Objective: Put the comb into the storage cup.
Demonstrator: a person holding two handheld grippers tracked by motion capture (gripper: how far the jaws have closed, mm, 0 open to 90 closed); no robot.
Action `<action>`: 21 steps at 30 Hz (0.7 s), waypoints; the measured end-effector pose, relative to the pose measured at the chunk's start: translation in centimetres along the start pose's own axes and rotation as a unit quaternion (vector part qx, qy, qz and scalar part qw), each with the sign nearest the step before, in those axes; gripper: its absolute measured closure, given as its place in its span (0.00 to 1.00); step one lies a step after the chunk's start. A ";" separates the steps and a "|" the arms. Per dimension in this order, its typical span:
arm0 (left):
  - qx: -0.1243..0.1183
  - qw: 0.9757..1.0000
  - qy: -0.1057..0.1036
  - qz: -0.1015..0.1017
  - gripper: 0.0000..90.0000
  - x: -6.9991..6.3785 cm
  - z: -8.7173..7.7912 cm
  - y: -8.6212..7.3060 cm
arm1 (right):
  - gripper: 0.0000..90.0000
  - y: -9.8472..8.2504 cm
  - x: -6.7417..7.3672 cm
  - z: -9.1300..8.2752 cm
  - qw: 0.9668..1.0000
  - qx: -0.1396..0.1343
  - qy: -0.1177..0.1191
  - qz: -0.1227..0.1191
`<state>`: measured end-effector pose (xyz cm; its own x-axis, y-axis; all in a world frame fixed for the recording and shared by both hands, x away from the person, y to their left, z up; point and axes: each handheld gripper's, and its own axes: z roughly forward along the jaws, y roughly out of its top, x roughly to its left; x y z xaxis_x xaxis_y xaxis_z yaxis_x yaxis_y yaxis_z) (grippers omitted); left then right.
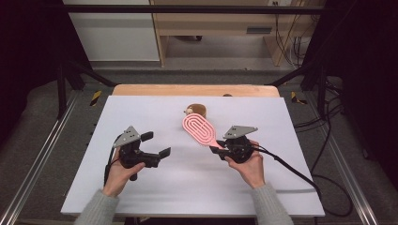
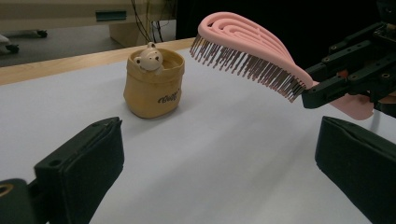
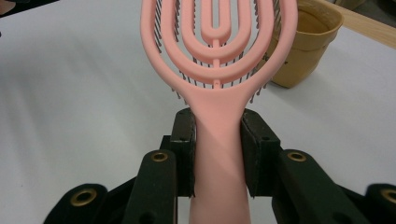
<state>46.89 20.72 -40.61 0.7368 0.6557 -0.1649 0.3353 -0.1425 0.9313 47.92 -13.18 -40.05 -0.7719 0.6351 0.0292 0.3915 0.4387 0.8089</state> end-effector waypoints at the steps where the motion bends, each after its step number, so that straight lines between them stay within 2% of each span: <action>1: 0.000 1.000 0.000 0.000 0.01 0.0 0.1 0.0 | 0.77 0.0 0.0 0.0 1.000 -0.001 0.000 0.000; 12: 0.002 1.000 -0.012 -0.004 0.01 -0.5 1.0 0.9 | 0.77 -0.1 0.1 0.1 1.000 -0.001 0.000 -0.002; 21: 0.009 1.000 -0.019 0.002 0.01 -1.0 1.9 1.5 | 0.77 0.0 0.1 0.0 1.000 -0.003 0.001 -0.003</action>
<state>47.76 18.46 -39.70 0.7601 0.6259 -0.1745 0.3429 -0.1582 0.9260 47.81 -13.08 -40.04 -0.7751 0.6313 0.0244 0.3835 0.4394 0.8123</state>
